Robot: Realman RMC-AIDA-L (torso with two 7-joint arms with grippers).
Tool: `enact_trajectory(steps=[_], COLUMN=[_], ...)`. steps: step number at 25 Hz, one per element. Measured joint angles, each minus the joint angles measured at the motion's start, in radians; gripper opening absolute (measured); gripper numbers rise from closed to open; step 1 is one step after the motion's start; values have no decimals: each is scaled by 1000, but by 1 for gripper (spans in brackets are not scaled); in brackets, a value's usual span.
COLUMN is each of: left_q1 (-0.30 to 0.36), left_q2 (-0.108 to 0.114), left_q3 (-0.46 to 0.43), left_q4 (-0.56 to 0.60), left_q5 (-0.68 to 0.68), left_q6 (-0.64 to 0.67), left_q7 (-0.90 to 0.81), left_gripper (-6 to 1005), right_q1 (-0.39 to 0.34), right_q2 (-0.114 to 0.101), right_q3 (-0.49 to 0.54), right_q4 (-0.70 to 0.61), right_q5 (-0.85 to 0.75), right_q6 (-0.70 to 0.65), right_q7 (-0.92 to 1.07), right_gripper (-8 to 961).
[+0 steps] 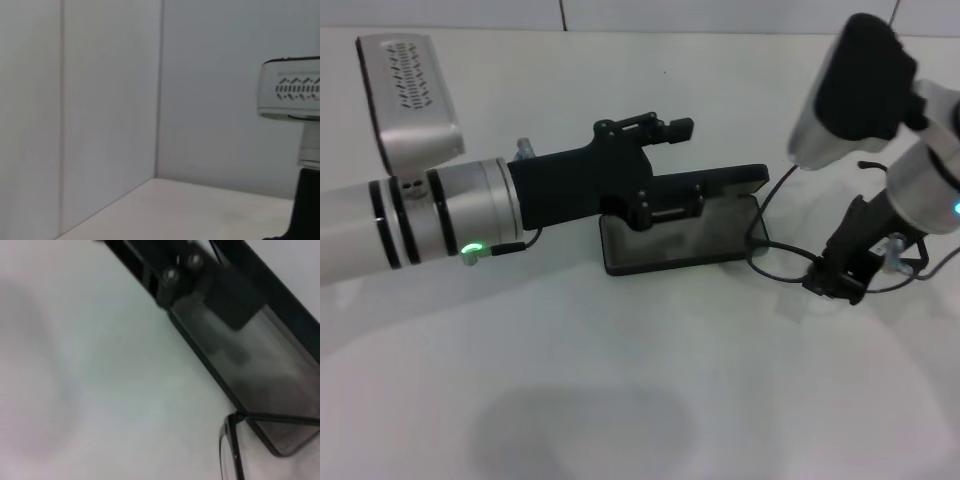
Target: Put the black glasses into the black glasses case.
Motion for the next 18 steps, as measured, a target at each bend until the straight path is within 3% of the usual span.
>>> enact_trajectory(steps=[4, 8, 12, 18], left_q1=[6, 10, 1, -58], left_q2=[9, 17, 29, 30], left_q3=[-51, -135, -161, -155], left_q4=[1, -14, -22, -37], left_q5=[3, 7, 8, 23], left_q6=[138, 256, 322, 356], left_q7=[-43, -101, -156, -241], left_gripper=[723, 723, 723, 722], right_q1=[-119, -241, -325, -368], right_q2=[2, 8, 9, 1], right_q3=[97, 181, 268, 360], right_q4=[-99, -79, 48, 301], right_q5=[126, 287, 522, 795], right_q6=[-16, 21, 42, 23], right_q7=[-148, -390, -708, -1179], right_gripper=[107, 107, 107, 107])
